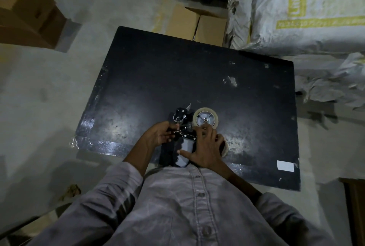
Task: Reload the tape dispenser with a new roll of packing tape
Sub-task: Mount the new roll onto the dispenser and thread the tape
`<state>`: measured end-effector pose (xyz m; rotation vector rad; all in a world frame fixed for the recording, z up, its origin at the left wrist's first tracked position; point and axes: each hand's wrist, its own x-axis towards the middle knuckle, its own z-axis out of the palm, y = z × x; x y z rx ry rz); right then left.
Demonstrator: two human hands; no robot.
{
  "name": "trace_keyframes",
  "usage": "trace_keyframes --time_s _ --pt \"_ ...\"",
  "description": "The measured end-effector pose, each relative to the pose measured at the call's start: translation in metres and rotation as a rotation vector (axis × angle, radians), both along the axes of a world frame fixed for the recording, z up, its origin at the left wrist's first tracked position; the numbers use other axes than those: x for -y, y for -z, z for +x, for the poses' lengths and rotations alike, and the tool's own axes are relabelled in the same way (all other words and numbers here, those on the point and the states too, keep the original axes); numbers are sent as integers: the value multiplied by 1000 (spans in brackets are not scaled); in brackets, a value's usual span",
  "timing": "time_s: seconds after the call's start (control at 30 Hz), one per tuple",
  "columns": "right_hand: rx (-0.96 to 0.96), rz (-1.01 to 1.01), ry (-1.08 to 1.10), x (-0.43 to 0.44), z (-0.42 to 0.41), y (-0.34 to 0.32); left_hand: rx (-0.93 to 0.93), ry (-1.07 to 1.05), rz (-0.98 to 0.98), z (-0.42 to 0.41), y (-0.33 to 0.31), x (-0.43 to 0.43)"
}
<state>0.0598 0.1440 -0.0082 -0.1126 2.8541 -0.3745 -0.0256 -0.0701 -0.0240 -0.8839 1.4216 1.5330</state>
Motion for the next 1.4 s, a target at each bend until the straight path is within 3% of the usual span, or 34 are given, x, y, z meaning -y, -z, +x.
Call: trace_keyframes --time_s 0.2,0.43,0.7,1.0,1.17,1.4 --pt "-59 18 215 25 8 3 -10 -56 71 6 3 -1" --pt "-52 -260 276 3 3 3 -44 -46 110 19 12 1" --pt "-10 -283 149 -10 -8 5 -84 -153 150 38 20 -3" --pt "-41 -194 6 -13 -12 7 71 -178 209 43 12 -7" --pt "12 -181 17 -12 -16 5 152 -267 239 60 17 -2" --pt "28 -134 22 -9 -18 2 137 -213 221 65 15 3"
